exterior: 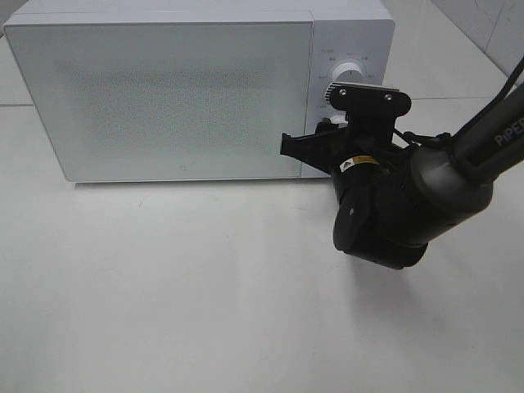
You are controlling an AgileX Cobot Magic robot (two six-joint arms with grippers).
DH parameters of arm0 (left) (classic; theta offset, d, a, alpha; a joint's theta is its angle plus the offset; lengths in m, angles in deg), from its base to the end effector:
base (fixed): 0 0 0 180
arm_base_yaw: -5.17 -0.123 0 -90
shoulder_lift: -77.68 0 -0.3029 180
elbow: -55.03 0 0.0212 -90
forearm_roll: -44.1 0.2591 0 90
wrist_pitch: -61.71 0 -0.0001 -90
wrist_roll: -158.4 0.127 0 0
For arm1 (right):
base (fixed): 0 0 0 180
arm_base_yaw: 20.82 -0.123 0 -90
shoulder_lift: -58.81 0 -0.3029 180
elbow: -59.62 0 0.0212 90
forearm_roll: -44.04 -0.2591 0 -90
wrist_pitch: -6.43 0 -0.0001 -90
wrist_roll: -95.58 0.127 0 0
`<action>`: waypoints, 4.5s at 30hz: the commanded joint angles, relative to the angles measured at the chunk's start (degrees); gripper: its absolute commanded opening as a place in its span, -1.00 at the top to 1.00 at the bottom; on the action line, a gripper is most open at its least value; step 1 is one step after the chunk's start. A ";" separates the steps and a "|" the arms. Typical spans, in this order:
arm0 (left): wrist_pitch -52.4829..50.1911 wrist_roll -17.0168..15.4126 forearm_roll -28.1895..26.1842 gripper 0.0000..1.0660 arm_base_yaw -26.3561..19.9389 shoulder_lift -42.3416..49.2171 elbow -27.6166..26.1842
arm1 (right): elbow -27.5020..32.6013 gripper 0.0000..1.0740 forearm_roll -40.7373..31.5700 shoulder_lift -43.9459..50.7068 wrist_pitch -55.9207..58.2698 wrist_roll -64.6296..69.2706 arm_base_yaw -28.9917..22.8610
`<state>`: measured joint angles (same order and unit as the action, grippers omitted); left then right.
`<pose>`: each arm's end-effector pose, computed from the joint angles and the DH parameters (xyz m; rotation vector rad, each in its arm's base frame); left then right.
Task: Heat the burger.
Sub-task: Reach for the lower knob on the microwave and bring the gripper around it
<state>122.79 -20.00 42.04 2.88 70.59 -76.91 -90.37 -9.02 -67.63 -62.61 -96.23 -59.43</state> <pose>0.0139 -0.0034 0.2697 -0.0100 2.0281 0.0000 0.3611 0.1671 0.1244 0.2466 1.6566 -0.0408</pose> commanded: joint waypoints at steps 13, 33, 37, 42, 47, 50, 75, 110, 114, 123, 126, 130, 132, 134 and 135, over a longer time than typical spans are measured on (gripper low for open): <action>0.17 -0.46 -0.11 -0.89 0.29 1.15 0.06 | 0.06 0.91 0.29 0.92 -8.54 19.71 -0.06; 0.17 -0.46 -0.11 -0.89 0.29 1.15 0.06 | 0.06 0.91 0.29 0.92 -7.28 38.27 -0.06; 0.17 -0.46 -0.11 -0.89 0.29 1.15 0.06 | 0.06 0.90 1.03 0.92 -7.33 41.77 -0.06; 0.17 -0.46 -0.11 -0.89 0.29 1.15 0.06 | 0.06 0.90 1.32 0.92 -7.96 45.09 -0.06; 0.17 -0.46 -0.11 -0.89 0.29 1.15 0.06 | 0.06 0.89 1.32 0.92 -9.34 47.67 -0.06; 0.17 -0.46 -0.11 -0.89 0.29 1.15 0.06 | 0.06 0.89 1.32 0.92 -9.97 50.94 -0.06; 0.17 -0.46 -0.11 -0.89 0.29 1.15 0.06 | 0.06 0.88 -1.66 0.92 -11.00 69.39 -0.06; 0.17 -0.46 -0.11 -0.89 0.29 1.15 0.06 | 0.06 0.73 -3.27 0.97 -11.06 75.06 -0.06; 0.17 -0.46 -0.11 -0.89 0.29 1.15 0.06 | 0.06 0.57 -5.33 1.15 -11.12 73.85 -0.06; 0.17 -0.46 -0.11 -0.89 0.29 1.15 0.06 | 0.06 0.29 -8.14 1.15 -11.17 73.91 -0.06; 0.17 -0.46 -0.11 -0.89 0.29 1.15 0.06 | 0.06 0.22 -9.45 1.15 -11.23 74.43 -0.06; 0.17 -0.46 -0.11 -0.89 0.29 1.15 0.06 | 0.06 0.00 -12.26 2.69 -11.23 73.80 -0.06; 0.17 -0.46 -0.11 -0.89 0.29 1.15 0.06 | 0.11 -0.10 -12.09 3.44 -11.23 72.59 -0.06; 0.17 -0.46 -0.11 -0.89 0.29 1.15 0.06 | 0.11 -0.15 -11.23 3.84 -11.17 71.68 -0.11; 0.17 -0.46 -0.11 -0.89 0.29 1.15 0.06 | 0.11 -0.21 -10.43 3.84 -11.06 71.62 -0.46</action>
<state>122.79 -20.00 42.04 2.88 70.59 -76.91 -90.37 -20.13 -64.42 -63.25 -23.35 -59.83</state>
